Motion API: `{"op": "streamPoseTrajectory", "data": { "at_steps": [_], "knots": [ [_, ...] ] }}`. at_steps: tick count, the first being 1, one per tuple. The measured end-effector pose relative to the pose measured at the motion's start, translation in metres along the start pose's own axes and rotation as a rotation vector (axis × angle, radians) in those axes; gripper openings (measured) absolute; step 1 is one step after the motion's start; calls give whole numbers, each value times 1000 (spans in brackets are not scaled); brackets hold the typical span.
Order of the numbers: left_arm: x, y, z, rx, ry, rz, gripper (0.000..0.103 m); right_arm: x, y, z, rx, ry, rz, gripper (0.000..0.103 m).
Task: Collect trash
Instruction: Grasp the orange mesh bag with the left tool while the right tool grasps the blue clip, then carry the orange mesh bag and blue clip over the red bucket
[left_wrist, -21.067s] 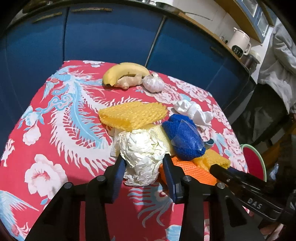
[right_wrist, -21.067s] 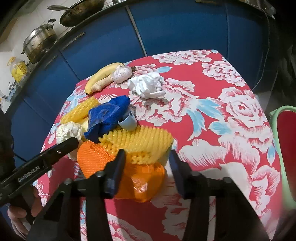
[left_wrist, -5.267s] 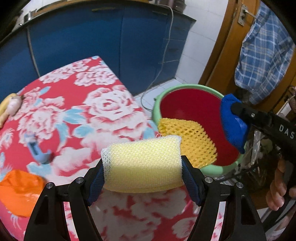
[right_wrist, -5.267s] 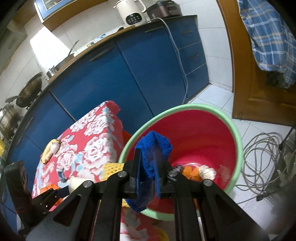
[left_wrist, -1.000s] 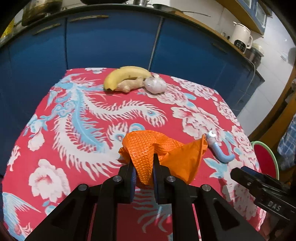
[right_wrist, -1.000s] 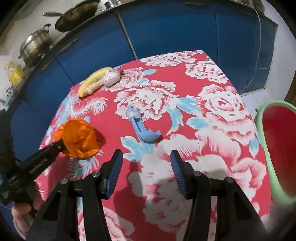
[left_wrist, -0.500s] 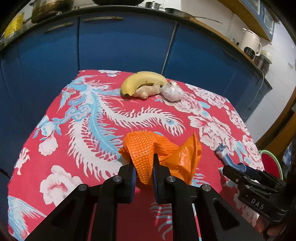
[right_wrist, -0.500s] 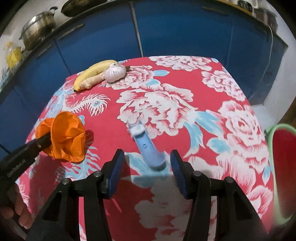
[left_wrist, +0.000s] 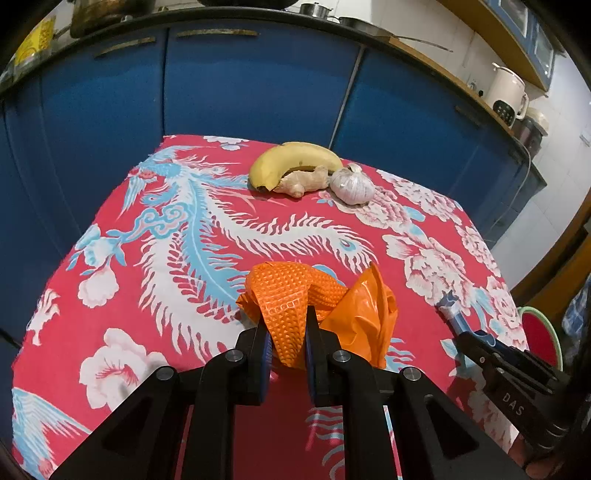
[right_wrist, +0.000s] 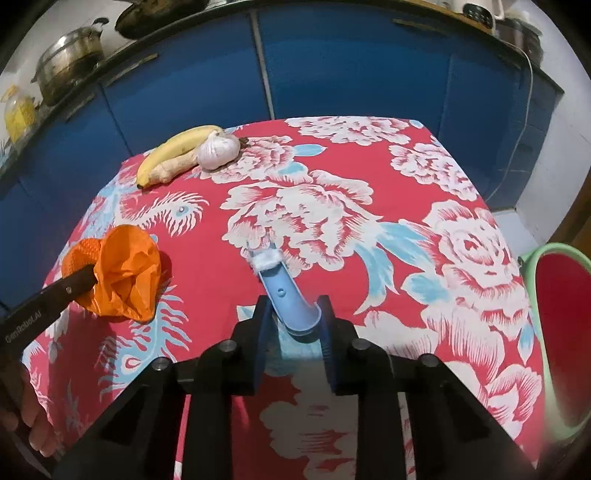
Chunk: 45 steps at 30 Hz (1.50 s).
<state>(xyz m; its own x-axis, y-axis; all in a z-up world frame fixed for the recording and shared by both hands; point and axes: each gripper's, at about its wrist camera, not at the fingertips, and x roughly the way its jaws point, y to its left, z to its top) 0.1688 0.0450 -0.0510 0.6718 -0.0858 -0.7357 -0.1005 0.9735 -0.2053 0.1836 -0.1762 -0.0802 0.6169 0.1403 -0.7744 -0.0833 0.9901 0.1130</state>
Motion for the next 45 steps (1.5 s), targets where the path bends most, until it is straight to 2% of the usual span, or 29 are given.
{"op": "streamPoseTrajectory", "data": {
  "at_steps": [6, 11, 19, 33, 45],
  "knots": [
    [-3, -4, -2, 12, -8, 1, 15, -2, -3, -2, 14, -10, 4, 22],
    [-7, -9, -2, 15, 4, -16, 15, -9, -10, -6, 61, -2, 52, 21],
    [-20, -30, -5, 54, -1, -33, 15, -41, -28, -21, 102, -30, 96, 21],
    [-39, -82, -14, 131, 0, -125, 15, -99, -81, -43, 196, -112, 97, 21],
    [-42, -130, -22, 210, 22, -178, 15, -134, -136, -54, 281, -170, 41, 21]
  ]
}}
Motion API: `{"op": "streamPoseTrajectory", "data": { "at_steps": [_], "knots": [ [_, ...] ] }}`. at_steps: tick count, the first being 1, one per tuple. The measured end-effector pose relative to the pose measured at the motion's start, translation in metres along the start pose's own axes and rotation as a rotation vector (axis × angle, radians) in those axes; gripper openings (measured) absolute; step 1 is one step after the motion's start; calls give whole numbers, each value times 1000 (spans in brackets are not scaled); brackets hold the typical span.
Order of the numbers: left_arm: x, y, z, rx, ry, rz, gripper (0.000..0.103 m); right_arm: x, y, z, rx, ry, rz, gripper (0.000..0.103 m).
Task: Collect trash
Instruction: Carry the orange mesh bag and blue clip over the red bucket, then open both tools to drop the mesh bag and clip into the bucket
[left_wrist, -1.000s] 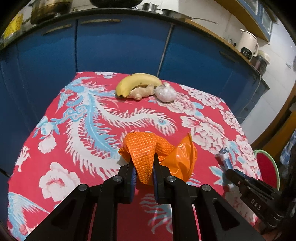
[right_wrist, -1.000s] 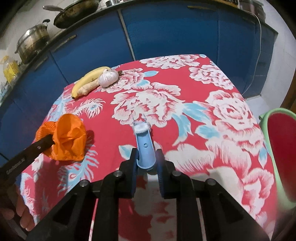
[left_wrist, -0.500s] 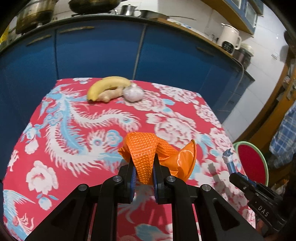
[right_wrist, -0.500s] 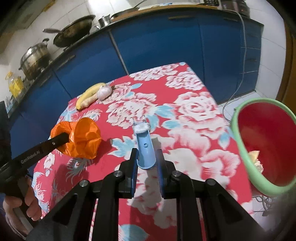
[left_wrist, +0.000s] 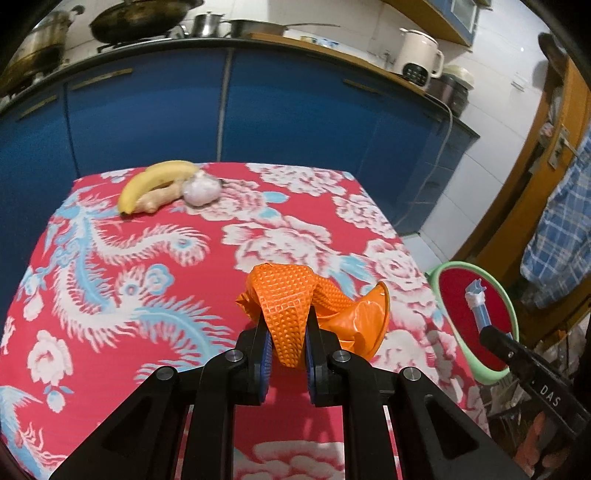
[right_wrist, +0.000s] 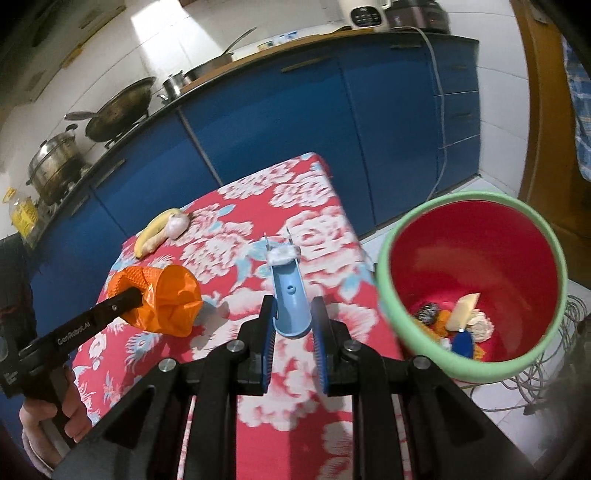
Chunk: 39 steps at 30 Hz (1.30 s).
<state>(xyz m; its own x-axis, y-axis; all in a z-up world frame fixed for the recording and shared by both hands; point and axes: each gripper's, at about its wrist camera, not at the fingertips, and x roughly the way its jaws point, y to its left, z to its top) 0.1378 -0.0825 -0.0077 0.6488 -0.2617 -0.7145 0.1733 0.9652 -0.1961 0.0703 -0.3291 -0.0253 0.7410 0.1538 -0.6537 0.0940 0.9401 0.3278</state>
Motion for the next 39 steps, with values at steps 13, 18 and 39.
{"op": "streamPoseTrajectory", "data": {
  "at_steps": [13, 18, 39],
  "knots": [
    [17, -61, 2, 93, 35, -82, 15, -17, -59, 7, 82, -33, -83, 21],
    [24, -85, 3, 132, 43, -123, 15, -18, -80, 6, 116, -33, -122, 22],
    [77, -197, 3, 323, 107, -297, 15, -21, -139, -2, 232, 3, -231, 30]
  ]
}}
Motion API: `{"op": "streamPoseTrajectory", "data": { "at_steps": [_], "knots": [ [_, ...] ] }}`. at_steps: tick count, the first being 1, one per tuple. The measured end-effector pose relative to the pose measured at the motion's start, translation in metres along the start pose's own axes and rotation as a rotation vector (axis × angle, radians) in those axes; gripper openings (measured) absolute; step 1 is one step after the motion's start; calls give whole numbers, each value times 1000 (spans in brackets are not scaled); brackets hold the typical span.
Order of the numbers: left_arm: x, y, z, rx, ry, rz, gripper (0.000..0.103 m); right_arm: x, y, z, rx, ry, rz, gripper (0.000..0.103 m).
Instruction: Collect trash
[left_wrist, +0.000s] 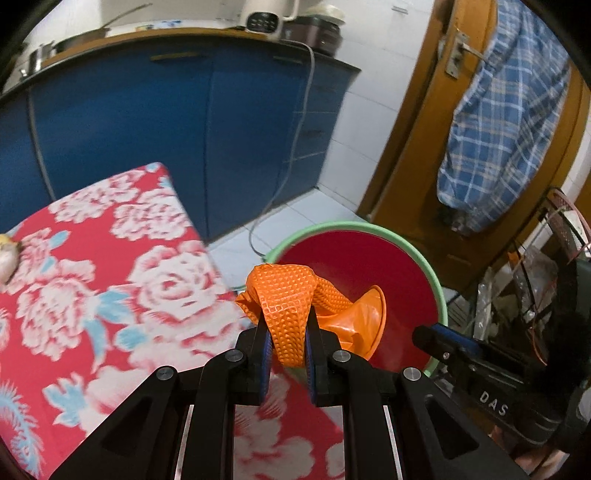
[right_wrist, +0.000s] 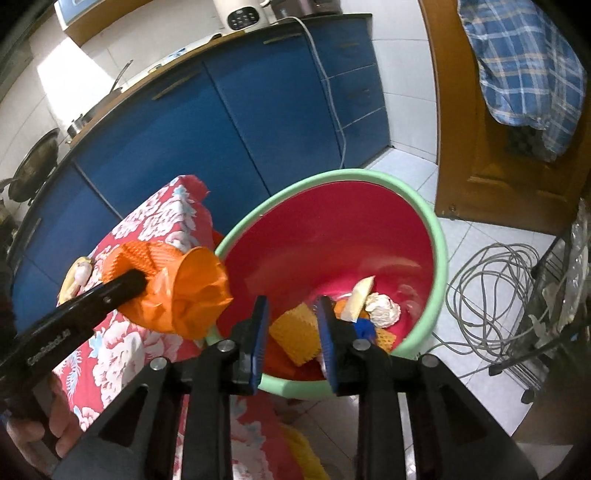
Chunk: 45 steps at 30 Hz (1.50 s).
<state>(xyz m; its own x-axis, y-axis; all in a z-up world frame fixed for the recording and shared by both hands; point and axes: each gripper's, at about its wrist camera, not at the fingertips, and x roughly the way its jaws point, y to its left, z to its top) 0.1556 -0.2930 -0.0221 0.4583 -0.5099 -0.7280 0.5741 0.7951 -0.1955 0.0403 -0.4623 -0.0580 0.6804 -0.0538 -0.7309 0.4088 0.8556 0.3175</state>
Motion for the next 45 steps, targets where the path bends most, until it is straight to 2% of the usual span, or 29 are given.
{"op": "streamPoseTrajectory", "data": {
  "at_steps": [4, 6, 8, 9, 17, 22, 25, 27, 31, 45],
  "knots": [
    [14, -11, 2, 34, 16, -4, 19, -2, -6, -1, 3, -1, -10, 33],
    [19, -14, 1, 38, 29, -12, 29, -3, -9, -1, 4, -2, -15, 35],
    [21, -15, 0, 34, 31, -7, 47, -4, -10, -1, 7, -2, -21, 39],
    [21, -15, 0, 32, 30, -2, 48, -4, -10, -1, 9, -4, -21, 40],
    [10, -6, -7, 5, 41, 30, 48, -10, -5, -5, 1, -16, -26, 65],
    [-7, 8, -12, -29, 36, 60, 49, -18, 4, -8, -14, -19, -11, 69],
    [-23, 20, -16, -53, 17, 90, 59, -26, 13, -12, -26, -38, -2, 76],
    [-33, 25, -20, -63, 7, 109, 59, -32, 20, -15, -29, -46, 12, 76],
    [-56, 37, -30, -87, -14, 145, 60, -44, 38, -23, -47, -64, 33, 87],
    [-147, 87, -75, -192, -95, 306, 66, -87, 113, -56, -166, -116, 160, 99]
  ]
}}
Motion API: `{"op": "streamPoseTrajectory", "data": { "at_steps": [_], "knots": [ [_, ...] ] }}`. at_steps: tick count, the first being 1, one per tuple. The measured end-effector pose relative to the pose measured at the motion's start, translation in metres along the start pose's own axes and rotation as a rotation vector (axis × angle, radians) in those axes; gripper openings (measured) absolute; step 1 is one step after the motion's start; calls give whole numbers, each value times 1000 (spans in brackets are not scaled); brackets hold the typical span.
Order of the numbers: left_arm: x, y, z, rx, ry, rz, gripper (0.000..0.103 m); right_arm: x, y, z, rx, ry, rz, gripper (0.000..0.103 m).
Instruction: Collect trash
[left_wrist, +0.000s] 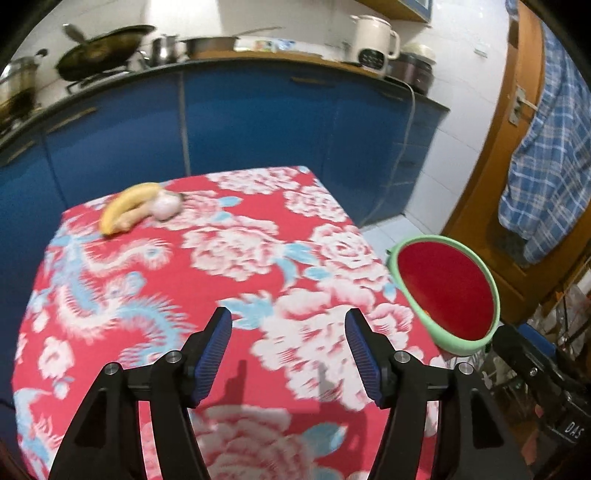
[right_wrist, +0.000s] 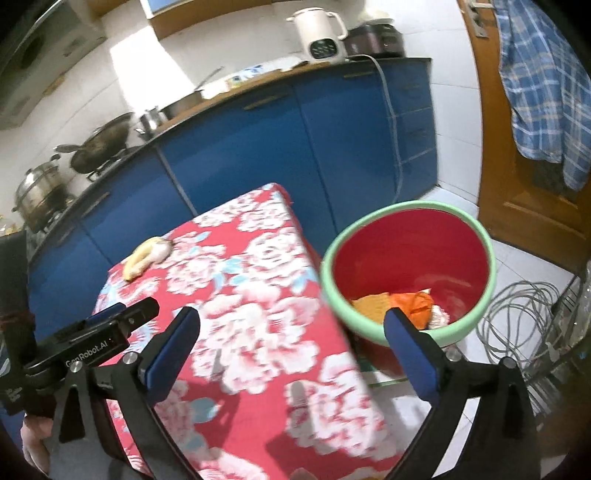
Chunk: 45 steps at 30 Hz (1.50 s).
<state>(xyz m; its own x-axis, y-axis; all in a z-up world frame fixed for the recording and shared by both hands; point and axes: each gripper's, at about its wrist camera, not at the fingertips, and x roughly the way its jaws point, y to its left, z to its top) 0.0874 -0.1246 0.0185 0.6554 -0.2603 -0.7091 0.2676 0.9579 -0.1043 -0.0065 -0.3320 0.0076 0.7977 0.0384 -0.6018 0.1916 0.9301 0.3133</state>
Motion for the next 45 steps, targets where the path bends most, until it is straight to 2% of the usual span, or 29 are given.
{"op": "streamPoseTrajectory", "data": {
  "at_steps": [8, 16, 27, 45],
  "knots": [
    [-37, 38, -15, -56, -56, 78, 68, -10, 44, -18, -65, -12, 41, 99],
    [-61, 50, -28, -71, -90, 109, 68, -23, 63, -30, -97, -20, 70, 99],
    [-79, 59, -33, -92, -133, 128, 68, -36, 71, -33, -111, -42, 74, 99],
    [-83, 61, -33, -101, -148, 132, 68, -37, 74, -33, -116, -44, 76, 99]
  ]
}}
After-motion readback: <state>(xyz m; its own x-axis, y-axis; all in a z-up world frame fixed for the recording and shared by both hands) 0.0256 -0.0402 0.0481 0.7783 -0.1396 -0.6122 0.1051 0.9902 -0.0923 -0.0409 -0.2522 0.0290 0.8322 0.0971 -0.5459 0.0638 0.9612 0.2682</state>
